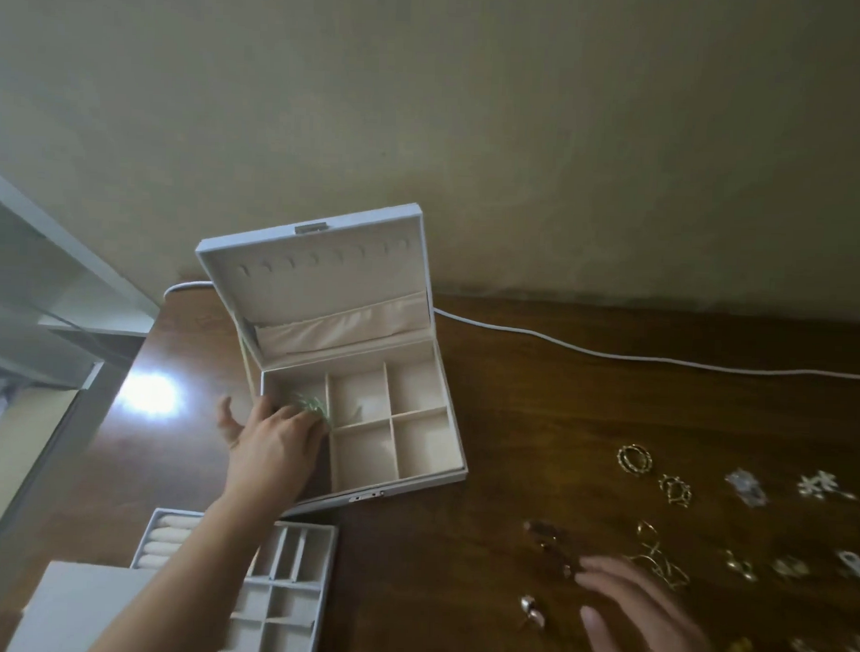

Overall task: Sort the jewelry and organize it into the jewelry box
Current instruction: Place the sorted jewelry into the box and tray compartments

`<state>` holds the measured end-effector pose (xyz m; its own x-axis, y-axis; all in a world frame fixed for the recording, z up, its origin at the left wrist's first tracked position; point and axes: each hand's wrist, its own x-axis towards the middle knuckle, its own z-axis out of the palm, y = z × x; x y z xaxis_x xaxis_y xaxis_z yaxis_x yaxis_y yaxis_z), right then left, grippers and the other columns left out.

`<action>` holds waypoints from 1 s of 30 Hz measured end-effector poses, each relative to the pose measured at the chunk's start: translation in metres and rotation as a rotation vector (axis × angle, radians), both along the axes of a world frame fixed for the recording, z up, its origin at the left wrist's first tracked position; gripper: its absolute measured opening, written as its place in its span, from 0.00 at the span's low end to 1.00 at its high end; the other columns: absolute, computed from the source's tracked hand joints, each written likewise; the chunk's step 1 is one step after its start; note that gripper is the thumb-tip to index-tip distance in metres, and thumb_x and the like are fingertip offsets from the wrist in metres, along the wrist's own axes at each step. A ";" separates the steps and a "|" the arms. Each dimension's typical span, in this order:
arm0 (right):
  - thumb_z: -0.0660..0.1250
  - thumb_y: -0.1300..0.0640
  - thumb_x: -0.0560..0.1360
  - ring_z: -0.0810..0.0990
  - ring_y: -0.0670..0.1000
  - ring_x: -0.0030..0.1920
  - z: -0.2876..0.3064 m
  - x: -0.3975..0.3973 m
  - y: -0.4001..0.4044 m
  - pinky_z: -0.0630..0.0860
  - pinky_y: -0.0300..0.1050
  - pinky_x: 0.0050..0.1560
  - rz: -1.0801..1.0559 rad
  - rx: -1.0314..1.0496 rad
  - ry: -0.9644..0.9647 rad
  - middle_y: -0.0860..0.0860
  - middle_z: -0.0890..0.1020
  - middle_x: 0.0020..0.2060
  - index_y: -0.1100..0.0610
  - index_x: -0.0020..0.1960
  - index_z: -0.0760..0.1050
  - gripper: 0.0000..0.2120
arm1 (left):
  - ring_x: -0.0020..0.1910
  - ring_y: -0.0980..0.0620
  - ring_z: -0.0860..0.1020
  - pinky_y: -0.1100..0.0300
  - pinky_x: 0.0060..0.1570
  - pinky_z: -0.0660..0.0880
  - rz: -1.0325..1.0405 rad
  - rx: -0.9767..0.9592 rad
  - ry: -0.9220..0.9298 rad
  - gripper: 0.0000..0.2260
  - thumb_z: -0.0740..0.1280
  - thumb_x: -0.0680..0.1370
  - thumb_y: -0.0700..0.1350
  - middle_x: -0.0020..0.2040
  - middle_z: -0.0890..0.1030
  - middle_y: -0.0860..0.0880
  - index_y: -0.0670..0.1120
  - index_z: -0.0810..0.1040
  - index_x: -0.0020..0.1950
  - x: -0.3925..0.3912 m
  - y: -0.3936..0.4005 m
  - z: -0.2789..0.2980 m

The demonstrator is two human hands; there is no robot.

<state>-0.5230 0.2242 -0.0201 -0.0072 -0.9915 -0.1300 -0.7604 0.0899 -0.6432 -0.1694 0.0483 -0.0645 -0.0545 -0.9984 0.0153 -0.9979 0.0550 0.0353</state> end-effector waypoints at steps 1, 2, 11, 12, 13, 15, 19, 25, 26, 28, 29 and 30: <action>0.54 0.32 0.75 0.67 0.29 0.62 -0.004 -0.007 0.004 0.69 0.24 0.48 -0.040 0.009 0.006 0.27 0.70 0.60 0.28 0.56 0.69 0.12 | 0.49 0.44 0.78 0.31 0.66 0.54 -0.009 0.009 0.003 0.17 0.57 0.75 0.55 0.38 0.83 0.55 0.54 0.84 0.37 0.002 0.001 -0.002; 0.56 0.33 0.73 0.67 0.29 0.62 -0.004 -0.013 0.006 0.68 0.27 0.50 -0.073 0.035 0.010 0.27 0.71 0.60 0.25 0.57 0.68 0.13 | 0.49 0.43 0.78 0.31 0.65 0.54 -0.015 0.014 0.013 0.16 0.58 0.75 0.55 0.39 0.84 0.55 0.55 0.84 0.37 0.004 0.000 -0.003; 0.73 0.57 0.72 0.72 0.32 0.58 0.004 -0.036 -0.007 0.69 0.30 0.51 -0.113 0.070 -0.052 0.31 0.78 0.52 0.35 0.49 0.76 0.16 | 0.46 0.42 0.79 0.46 0.62 0.54 0.112 0.002 -0.018 0.05 0.74 0.72 0.43 0.39 0.81 0.48 0.47 0.82 0.36 -0.002 -0.010 0.008; 0.72 0.57 0.73 0.73 0.33 0.57 0.006 -0.039 -0.011 0.70 0.30 0.52 -0.111 0.079 -0.053 0.30 0.77 0.50 0.36 0.50 0.75 0.15 | 0.46 0.42 0.80 0.46 0.61 0.55 0.145 0.012 -0.037 0.05 0.74 0.71 0.40 0.38 0.81 0.47 0.47 0.82 0.35 -0.005 -0.012 0.010; 0.71 0.56 0.74 0.73 0.33 0.56 0.006 -0.042 -0.015 0.70 0.30 0.53 -0.100 0.088 -0.053 0.29 0.74 0.51 0.37 0.51 0.75 0.14 | 0.46 0.41 0.80 0.45 0.61 0.57 0.185 0.020 -0.047 0.05 0.73 0.71 0.38 0.38 0.81 0.45 0.46 0.81 0.35 -0.009 -0.015 0.011; 0.67 0.53 0.76 0.71 0.32 0.55 0.005 -0.052 -0.023 0.69 0.29 0.52 -0.081 0.137 -0.040 0.28 0.70 0.52 0.38 0.54 0.73 0.11 | 0.48 0.38 0.79 0.44 0.59 0.60 0.283 0.020 -0.016 0.05 0.68 0.70 0.36 0.41 0.81 0.40 0.45 0.82 0.41 -0.019 -0.024 0.011; 0.67 0.51 0.76 0.72 0.37 0.55 -0.007 -0.076 -0.042 0.73 0.33 0.55 -0.142 0.163 0.058 0.32 0.73 0.51 0.42 0.57 0.76 0.10 | 0.57 0.36 0.74 0.43 0.62 0.63 0.488 -0.051 0.127 0.14 0.64 0.73 0.40 0.56 0.80 0.39 0.48 0.82 0.56 -0.044 -0.033 0.017; 0.72 0.48 0.72 0.73 0.47 0.52 -0.043 -0.101 -0.089 0.76 0.43 0.48 -0.158 0.037 0.348 0.42 0.77 0.49 0.46 0.57 0.80 0.14 | 0.60 0.40 0.68 0.43 0.57 0.63 0.206 -0.338 0.359 0.15 0.65 0.71 0.46 0.58 0.78 0.44 0.49 0.81 0.57 -0.156 0.003 0.014; 0.73 0.48 0.71 0.73 0.48 0.51 -0.048 -0.103 -0.094 0.76 0.45 0.48 -0.139 0.034 0.370 0.42 0.77 0.47 0.46 0.56 0.80 0.14 | 0.59 0.41 0.68 0.45 0.56 0.63 0.133 -0.336 0.401 0.15 0.66 0.70 0.45 0.58 0.79 0.45 0.49 0.81 0.56 -0.180 0.014 0.010; 0.74 0.48 0.70 0.72 0.49 0.49 -0.056 -0.106 -0.101 0.75 0.46 0.47 -0.087 0.025 0.383 0.43 0.77 0.45 0.46 0.54 0.82 0.13 | 0.60 0.43 0.68 0.49 0.54 0.61 0.004 -0.273 0.477 0.15 0.67 0.68 0.43 0.57 0.78 0.47 0.49 0.81 0.54 -0.224 0.036 0.003; 0.75 0.49 0.70 0.72 0.49 0.48 -0.058 -0.108 -0.103 0.74 0.47 0.46 -0.069 0.008 0.383 0.42 0.76 0.44 0.46 0.52 0.82 0.11 | 0.60 0.43 0.68 0.50 0.54 0.61 -0.057 -0.231 0.495 0.14 0.67 0.69 0.43 0.57 0.78 0.49 0.49 0.81 0.53 -0.241 0.046 -0.002; 0.76 0.50 0.69 0.72 0.49 0.47 -0.061 -0.110 -0.104 0.73 0.46 0.45 -0.052 -0.016 0.381 0.42 0.76 0.42 0.46 0.49 0.83 0.09 | 0.61 0.42 0.68 0.50 0.54 0.60 -0.115 -0.199 0.489 0.12 0.66 0.69 0.44 0.56 0.78 0.50 0.49 0.81 0.52 -0.255 0.055 -0.005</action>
<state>-0.6325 0.1202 -0.0807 -0.1021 -0.9904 -0.0933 -0.9400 0.1267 -0.3167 -0.4241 0.1038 -0.0700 -0.1025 -0.9616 0.2545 -0.8545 0.2161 0.4723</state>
